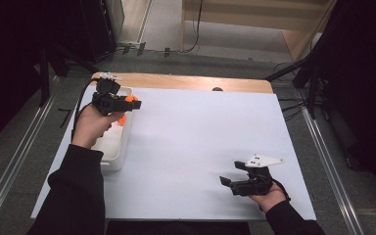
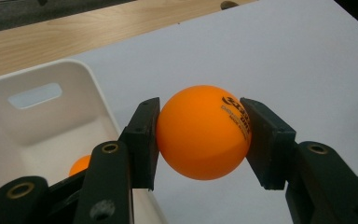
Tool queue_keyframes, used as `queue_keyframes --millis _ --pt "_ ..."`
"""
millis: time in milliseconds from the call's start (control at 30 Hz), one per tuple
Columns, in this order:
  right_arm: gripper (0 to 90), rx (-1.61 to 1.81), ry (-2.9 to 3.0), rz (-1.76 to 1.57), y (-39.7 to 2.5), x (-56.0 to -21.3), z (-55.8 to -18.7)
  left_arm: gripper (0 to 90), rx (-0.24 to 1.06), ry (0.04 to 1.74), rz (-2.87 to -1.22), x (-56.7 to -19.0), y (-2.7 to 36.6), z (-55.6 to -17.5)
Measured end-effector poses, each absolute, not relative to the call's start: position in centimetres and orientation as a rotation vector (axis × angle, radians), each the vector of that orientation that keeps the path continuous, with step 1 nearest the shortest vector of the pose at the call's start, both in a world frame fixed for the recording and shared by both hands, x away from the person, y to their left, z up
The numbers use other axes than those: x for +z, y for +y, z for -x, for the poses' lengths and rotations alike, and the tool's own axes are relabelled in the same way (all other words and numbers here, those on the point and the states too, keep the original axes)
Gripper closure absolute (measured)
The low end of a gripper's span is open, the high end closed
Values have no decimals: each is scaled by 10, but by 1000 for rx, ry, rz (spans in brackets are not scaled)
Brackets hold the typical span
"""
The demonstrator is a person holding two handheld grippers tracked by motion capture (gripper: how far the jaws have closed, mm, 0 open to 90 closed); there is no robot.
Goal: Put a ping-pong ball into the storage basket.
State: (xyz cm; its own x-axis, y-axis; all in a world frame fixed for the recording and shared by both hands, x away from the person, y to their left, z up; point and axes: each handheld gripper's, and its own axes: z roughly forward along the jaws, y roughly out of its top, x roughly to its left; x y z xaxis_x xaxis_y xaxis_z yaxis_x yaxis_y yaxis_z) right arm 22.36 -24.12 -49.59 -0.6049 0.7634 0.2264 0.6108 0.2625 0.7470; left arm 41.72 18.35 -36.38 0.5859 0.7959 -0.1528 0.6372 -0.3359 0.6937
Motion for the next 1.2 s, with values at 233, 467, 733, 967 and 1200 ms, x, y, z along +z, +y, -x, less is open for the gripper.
queue_keyframes --millis 233,467,733,967,1200 --pt "142 1256 2348 -1294 -241 -496 -224 507 310 1173 -2061 -363 195 -419" --pt "142 1257 2349 -1284 -240 -496 -225 507 332 1208 -2049 -364 205 -420" --pt "141 1257 2354 -1284 -240 -496 -225 507 361 1235 -2032 -367 210 -423" --pt "141 1258 2352 -1286 -240 -496 -225 507 376 1261 -1995 -368 211 -430" --pt "142 1250 2354 -1287 -239 -497 -226 507 416 1298 -1952 -372 213 -437"
